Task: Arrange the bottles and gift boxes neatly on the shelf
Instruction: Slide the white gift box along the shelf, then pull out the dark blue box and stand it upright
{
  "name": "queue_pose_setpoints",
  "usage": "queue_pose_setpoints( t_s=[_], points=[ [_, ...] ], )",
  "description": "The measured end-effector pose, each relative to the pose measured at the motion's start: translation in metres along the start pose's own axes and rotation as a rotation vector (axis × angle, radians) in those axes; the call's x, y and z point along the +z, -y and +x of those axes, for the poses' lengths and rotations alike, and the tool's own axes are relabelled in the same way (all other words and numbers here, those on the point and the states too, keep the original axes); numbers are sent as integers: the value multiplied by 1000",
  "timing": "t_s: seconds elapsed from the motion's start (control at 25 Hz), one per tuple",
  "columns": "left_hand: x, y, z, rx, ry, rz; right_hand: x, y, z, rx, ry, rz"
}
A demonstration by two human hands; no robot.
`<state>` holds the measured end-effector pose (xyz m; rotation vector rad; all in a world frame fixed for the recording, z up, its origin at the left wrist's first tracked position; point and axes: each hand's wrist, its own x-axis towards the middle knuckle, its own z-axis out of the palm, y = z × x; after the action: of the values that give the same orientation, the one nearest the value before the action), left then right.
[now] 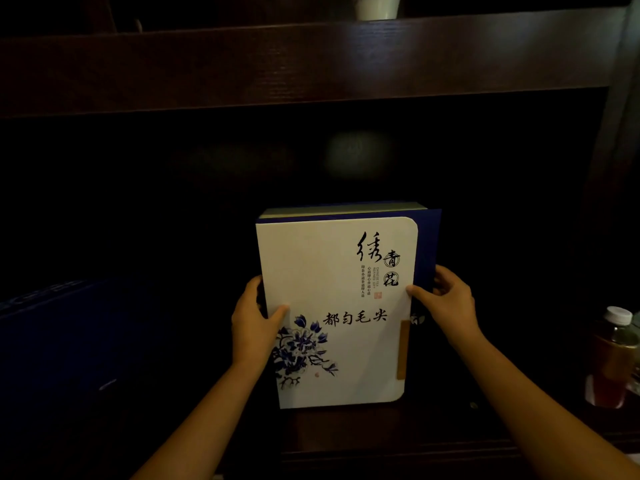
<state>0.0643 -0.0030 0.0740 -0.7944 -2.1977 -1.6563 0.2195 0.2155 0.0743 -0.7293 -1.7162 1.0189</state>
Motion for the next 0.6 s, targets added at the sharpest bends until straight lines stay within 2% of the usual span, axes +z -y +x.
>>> queue_pose_setpoints(
  t_s=[0.16, 0.36, 0.48, 0.6],
  points=[
    [-1, 0, -2, -29, -11, -25, 2, -3, -2, -29, -1, 1],
    [-9, 8, -6, -42, 51, -99, 14, -14, -15, -44, -138, 0],
    [-33, 34, -8, -69, 120, -146, 25, -13, -24, -35, -182, 17],
    [-72, 66, -13, -102, 99, -163, 28, -2, -39, -14, -228, -18]
  ],
)
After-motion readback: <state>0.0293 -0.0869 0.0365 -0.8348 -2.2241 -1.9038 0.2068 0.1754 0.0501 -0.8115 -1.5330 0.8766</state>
